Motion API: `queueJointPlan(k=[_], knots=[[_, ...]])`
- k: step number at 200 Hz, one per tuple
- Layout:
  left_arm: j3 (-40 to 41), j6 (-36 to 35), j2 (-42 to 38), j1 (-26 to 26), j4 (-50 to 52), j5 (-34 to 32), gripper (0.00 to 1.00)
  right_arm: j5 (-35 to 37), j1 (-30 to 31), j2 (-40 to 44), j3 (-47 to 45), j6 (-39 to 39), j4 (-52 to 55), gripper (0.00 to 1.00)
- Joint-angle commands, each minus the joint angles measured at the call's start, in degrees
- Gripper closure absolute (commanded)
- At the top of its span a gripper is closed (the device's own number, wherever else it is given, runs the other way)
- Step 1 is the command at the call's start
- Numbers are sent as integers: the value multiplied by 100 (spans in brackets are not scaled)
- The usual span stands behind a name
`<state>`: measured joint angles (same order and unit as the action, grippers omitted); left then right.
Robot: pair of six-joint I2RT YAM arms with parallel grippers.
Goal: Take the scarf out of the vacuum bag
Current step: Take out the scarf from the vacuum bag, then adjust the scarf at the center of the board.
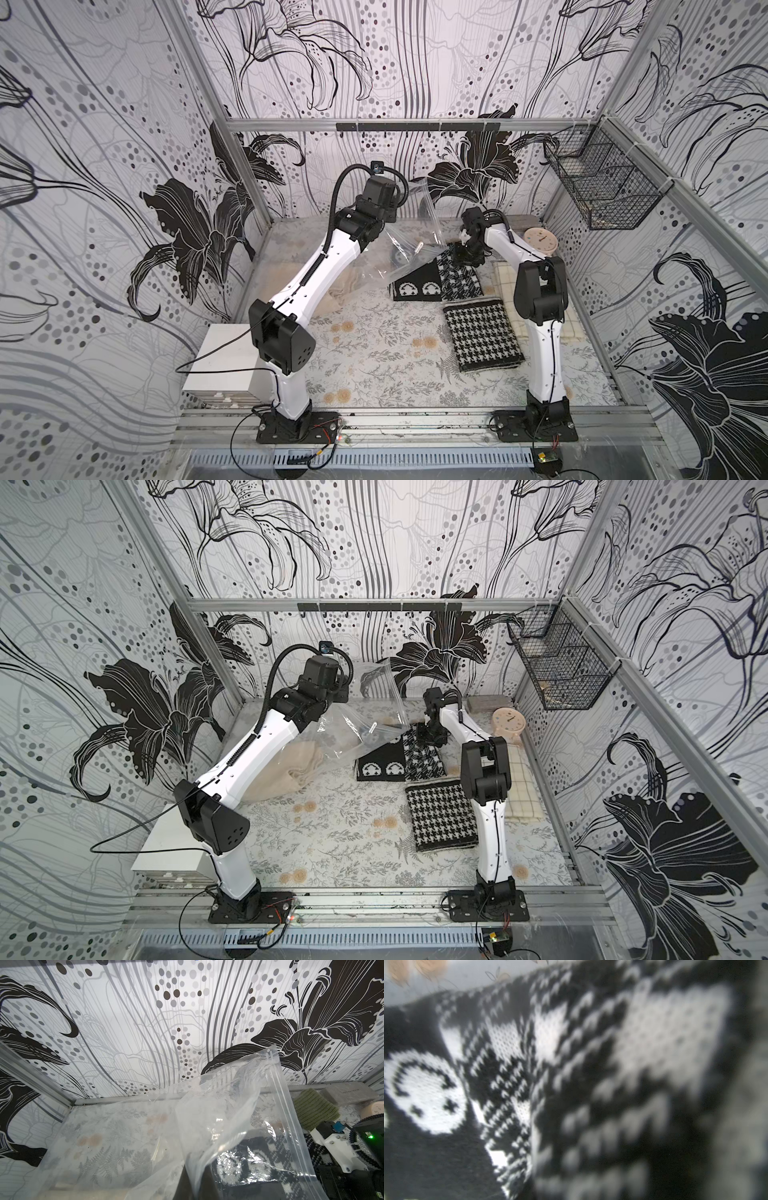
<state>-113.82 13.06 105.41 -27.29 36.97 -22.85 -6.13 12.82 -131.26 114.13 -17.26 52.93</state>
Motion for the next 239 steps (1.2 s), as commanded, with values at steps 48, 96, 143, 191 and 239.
queueJointPlan(k=[48,96,143,191,239], knots=[[-35,-15,10,22,-217,87,100,2518,-60,1097,-115,224,543,22],[18,10,-23,19,-283,97,100,253,6,1633,-1111,375,-585,22],[2,-15,-26,21,-286,69,100,-1372,212,970,-1298,120,-1250,23],[18,-6,-26,21,-283,79,100,-1030,212,299,-1211,45,-1069,25],[36,-9,-38,21,-318,68,100,-254,57,282,-1373,-11,-710,24]])
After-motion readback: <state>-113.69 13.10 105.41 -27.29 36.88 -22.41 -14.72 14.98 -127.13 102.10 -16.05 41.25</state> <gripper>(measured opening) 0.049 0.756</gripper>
